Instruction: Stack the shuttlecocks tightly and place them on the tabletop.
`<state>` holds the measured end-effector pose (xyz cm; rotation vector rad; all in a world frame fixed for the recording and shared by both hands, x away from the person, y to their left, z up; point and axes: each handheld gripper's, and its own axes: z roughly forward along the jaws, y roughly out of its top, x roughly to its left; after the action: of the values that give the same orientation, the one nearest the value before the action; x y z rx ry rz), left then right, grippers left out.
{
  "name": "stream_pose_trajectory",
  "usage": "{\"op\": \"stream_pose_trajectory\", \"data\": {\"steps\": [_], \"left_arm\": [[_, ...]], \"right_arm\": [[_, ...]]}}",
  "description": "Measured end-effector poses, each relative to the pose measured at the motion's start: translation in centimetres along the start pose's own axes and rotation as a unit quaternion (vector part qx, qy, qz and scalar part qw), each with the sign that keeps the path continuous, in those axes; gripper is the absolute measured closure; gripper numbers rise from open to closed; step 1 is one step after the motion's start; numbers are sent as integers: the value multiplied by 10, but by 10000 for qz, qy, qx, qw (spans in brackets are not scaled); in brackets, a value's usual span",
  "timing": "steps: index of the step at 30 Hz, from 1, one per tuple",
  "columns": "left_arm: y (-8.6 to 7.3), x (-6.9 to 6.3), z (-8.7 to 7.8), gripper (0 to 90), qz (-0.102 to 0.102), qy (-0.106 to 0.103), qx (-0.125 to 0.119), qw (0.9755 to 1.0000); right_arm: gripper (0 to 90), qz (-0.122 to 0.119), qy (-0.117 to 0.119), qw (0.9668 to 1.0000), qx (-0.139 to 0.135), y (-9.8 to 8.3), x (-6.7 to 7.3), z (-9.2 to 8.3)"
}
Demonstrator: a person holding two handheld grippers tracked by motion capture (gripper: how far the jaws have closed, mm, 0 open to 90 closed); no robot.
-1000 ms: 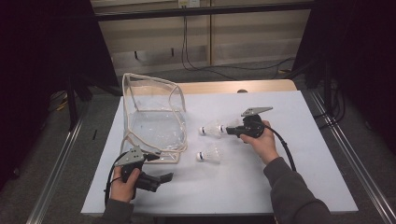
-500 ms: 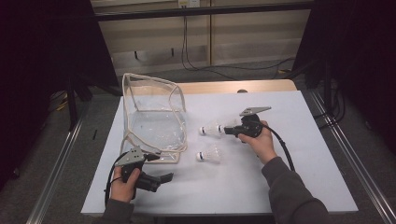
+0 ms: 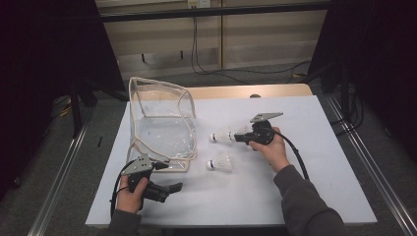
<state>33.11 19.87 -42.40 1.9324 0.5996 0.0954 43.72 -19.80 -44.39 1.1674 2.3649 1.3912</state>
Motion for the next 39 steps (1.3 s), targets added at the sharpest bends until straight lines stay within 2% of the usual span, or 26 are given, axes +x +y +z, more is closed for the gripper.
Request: {"op": "stream_pose_trajectory", "data": {"steps": [39], "left_arm": [[0,0,0,32,16,-12,-18,10000]], "right_arm": [[879,1,40,10000,47,-1,1,7]]}}
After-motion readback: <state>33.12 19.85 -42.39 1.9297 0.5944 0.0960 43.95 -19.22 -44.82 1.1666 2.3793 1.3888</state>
